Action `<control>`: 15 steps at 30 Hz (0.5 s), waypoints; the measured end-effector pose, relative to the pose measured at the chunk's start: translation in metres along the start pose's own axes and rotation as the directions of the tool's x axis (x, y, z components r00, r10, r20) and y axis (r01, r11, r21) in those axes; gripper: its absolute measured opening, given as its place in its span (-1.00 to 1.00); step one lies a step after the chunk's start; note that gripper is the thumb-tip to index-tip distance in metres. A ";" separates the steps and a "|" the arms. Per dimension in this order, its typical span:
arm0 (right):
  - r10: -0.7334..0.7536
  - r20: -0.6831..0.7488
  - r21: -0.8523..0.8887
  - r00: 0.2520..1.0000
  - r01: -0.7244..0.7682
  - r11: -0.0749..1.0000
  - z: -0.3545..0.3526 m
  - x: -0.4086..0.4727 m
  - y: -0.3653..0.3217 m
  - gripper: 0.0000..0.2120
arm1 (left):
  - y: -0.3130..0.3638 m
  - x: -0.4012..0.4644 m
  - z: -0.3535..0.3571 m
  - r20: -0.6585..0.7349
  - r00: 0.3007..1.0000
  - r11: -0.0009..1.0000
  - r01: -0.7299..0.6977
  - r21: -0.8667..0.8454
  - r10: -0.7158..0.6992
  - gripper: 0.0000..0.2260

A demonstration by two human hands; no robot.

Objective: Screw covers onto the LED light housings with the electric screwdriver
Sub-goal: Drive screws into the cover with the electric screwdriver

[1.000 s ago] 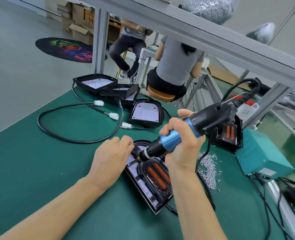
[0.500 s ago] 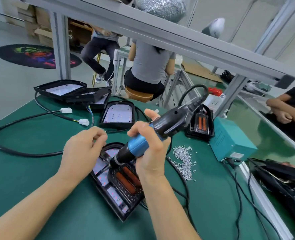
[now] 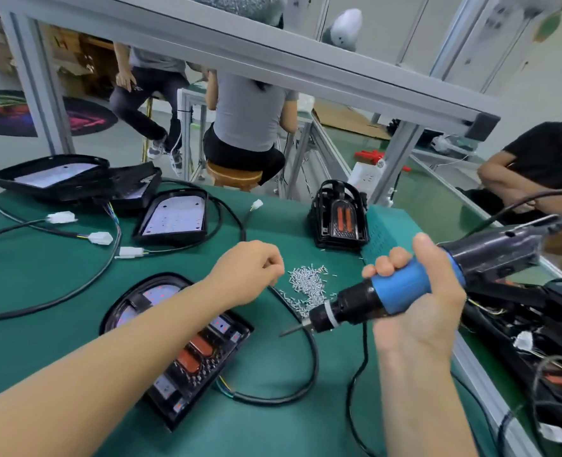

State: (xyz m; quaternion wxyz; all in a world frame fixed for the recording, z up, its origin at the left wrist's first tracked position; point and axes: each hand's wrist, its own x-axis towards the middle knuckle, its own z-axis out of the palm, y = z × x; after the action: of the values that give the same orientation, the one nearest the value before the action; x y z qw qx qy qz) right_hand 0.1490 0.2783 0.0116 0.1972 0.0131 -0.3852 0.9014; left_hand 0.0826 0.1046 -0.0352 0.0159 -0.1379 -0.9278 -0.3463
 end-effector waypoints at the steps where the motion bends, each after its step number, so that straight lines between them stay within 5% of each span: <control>1: 0.002 0.003 -0.003 1.000 -0.002 1.000 -0.002 0.000 -0.002 -0.85 | -0.002 0.004 0.001 -0.006 1.000 1.000 0.002 -0.002 -0.002 -0.86; 8: 0.078 0.050 -0.082 0.996 -0.073 0.994 -0.009 0.006 -0.010 -0.50 | -0.005 0.037 0.022 0.103 0.995 0.992 -0.011 0.124 -0.002 -0.89; 15: 0.030 0.020 -0.229 0.999 -0.025 0.973 -0.029 0.003 -0.017 -0.62 | -0.003 0.058 0.052 0.278 0.959 0.986 0.017 0.165 -0.063 -0.92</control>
State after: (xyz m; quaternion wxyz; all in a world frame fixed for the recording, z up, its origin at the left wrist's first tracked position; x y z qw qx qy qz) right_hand 0.1559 0.3105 0.0037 0.1806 -0.0046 -0.4887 0.8535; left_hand 0.0295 0.1510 -0.0694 -0.1123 -0.1655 -0.9480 -0.2475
